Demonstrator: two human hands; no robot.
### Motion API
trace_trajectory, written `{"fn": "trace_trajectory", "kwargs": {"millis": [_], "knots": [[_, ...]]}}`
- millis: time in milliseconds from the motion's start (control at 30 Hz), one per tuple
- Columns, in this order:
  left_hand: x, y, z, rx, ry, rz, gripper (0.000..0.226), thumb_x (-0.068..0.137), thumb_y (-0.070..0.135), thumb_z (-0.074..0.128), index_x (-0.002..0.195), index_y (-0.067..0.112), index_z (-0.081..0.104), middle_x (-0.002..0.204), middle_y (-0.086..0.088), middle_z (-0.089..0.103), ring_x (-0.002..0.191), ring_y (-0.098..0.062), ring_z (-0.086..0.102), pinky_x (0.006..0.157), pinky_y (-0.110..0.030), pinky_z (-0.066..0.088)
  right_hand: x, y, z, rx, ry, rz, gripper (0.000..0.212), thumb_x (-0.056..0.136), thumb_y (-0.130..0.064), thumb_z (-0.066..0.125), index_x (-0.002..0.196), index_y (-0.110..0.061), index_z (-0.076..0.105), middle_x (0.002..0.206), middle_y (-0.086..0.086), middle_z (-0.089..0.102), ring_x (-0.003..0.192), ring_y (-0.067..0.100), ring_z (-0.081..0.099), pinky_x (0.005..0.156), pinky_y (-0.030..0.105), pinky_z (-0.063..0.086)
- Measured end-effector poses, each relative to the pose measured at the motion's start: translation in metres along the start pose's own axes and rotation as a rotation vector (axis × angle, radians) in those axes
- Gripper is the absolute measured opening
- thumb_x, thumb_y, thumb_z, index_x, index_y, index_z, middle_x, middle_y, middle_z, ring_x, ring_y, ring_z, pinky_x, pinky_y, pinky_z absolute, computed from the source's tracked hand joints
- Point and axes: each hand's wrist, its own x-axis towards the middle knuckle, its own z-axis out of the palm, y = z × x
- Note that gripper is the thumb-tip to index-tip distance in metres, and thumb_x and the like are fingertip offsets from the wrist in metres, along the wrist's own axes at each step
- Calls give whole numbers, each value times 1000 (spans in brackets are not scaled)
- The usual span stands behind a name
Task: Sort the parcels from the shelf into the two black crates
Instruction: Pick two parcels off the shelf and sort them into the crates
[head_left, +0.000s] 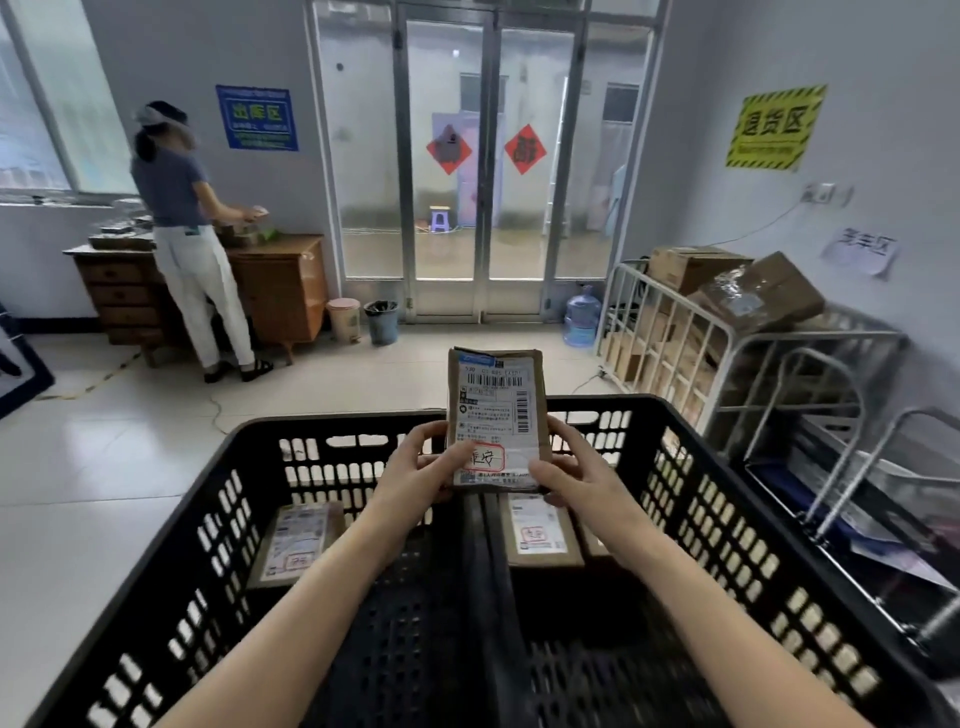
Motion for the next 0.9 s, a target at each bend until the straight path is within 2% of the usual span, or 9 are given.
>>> {"fn": "trace_trajectory", "kwargs": {"millis": [100,167,300,400,500,567,733,833,900], "knots": [[3,-4,28,-3,-40,-39,41,86,27,63,123,20,48,100,-6,71,84,-17,71,73,-28,57,-10,8,-25,47,39,24,45,89,-26,59,123,-47,40,113,-4,63,106,13,59,88,32,48],[4,-6,44,-9,-57,-51,38,87,27,62,121,19,48,99,-5,71,80,-14,71,66,-24,56,-13,12,-38,86,67,38,42,89,-25,58,116,-51,39,107,-5,65,100,11,62,88,33,49],[9,-12,65,9,-104,-87,37,88,28,61,121,19,48,99,-5,71,86,-17,71,76,-28,58,-13,28,-56,147,111,67,48,90,-20,56,131,-38,39,106,5,68,95,20,67,87,37,52],[15,-15,69,148,-107,-75,37,90,33,57,123,21,48,97,2,69,82,-6,70,73,-19,55,-3,44,-63,200,147,114,44,92,-18,52,130,-36,42,106,3,68,95,19,67,77,32,53],[21,-20,55,280,-57,-60,44,89,37,58,128,17,51,107,-2,67,99,-10,65,94,-32,50,12,63,-66,233,157,194,43,93,-16,50,132,-32,41,108,2,66,96,18,65,72,28,53],[23,-22,41,343,-7,-56,43,86,39,61,123,18,55,109,-4,67,105,-14,62,101,-41,45,22,78,-66,254,165,256,44,93,-16,49,134,-28,40,109,3,63,94,18,63,66,27,52],[23,-27,13,360,102,-83,30,88,35,61,114,21,57,107,-6,66,104,-16,61,101,-39,45,47,118,-53,250,186,377,45,93,-13,47,135,-26,38,99,1,61,83,15,61,58,25,48],[29,-33,-1,378,125,-83,17,90,31,59,106,28,57,105,-3,65,104,-16,61,100,-39,46,63,136,-44,239,172,432,48,92,-11,49,137,-22,38,100,3,61,84,18,62,61,29,50],[32,-36,-6,386,131,-77,12,89,32,59,101,32,58,104,-3,66,102,-16,61,101,-41,45,72,146,-39,221,160,460,46,91,-12,51,135,-21,39,110,8,61,93,24,63,72,37,55]]}}
